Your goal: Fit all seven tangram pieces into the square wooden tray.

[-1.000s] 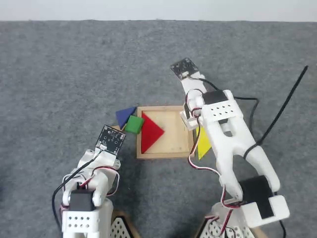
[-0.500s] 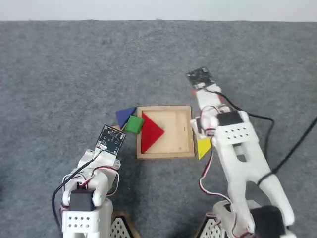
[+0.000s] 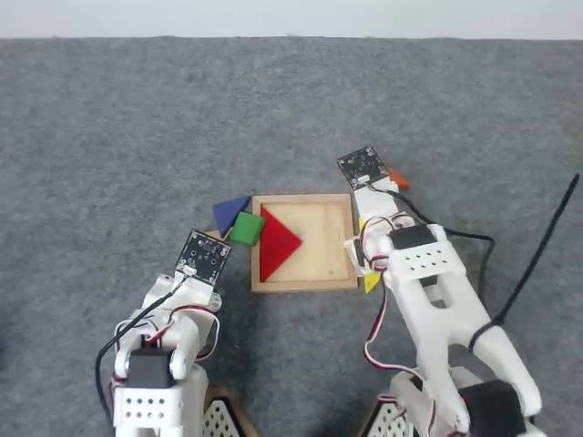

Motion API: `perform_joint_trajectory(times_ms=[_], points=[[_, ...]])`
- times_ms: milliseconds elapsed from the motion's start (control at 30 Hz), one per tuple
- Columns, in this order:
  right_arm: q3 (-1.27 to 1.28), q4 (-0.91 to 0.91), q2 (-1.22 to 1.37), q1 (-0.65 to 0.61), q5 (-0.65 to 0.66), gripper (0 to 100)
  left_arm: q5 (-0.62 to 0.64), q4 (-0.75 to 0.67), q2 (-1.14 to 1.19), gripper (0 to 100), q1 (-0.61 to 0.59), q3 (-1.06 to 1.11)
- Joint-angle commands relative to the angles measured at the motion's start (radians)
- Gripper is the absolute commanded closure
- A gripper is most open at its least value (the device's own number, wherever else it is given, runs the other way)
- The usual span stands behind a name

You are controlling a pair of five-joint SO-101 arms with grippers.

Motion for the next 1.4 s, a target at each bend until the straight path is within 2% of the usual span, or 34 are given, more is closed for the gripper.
perform_joint_trajectory(times_ms=[0,267,433,633,700,867,967,1167,1267,1367], points=[[-0.037,-0.064,0.079,-0.007,-0.012,73.1,0.003,0.005,-0.003,96,-0.003,-0.008],[-0.144,-0.067,0.298,-0.007,-0.015,70.6,0.003,0.005,-0.003,96,-0.003,-0.008],[-0.166,-0.064,0.334,0.008,-0.055,70.6,0.003,0.005,-0.003,96,-0.003,-0.008],[-0.184,0.027,0.340,0.111,-0.089,70.8,0.003,0.005,-0.003,96,-0.003,-0.008],[-0.184,0.048,0.340,0.142,-0.107,73.6,0.003,0.005,-0.003,96,-0.003,-0.008],[-0.187,0.088,0.332,0.148,-0.141,88.6,0.003,0.005,-0.003,96,-0.003,-0.008],[-0.230,0.151,0.340,0.151,-0.141,84.9,0.003,0.005,-0.003,96,-0.003,-0.008],[-0.327,0.314,0.332,0.153,-0.087,68.1,0.003,0.005,-0.003,96,-0.003,-0.008],[-0.330,0.315,0.331,0.171,-0.086,68.6,0.003,0.005,-0.003,96,-0.003,-0.008],[-0.313,0.334,0.306,0.180,-0.078,74.8,0.003,0.005,-0.003,96,-0.003,-0.008]])
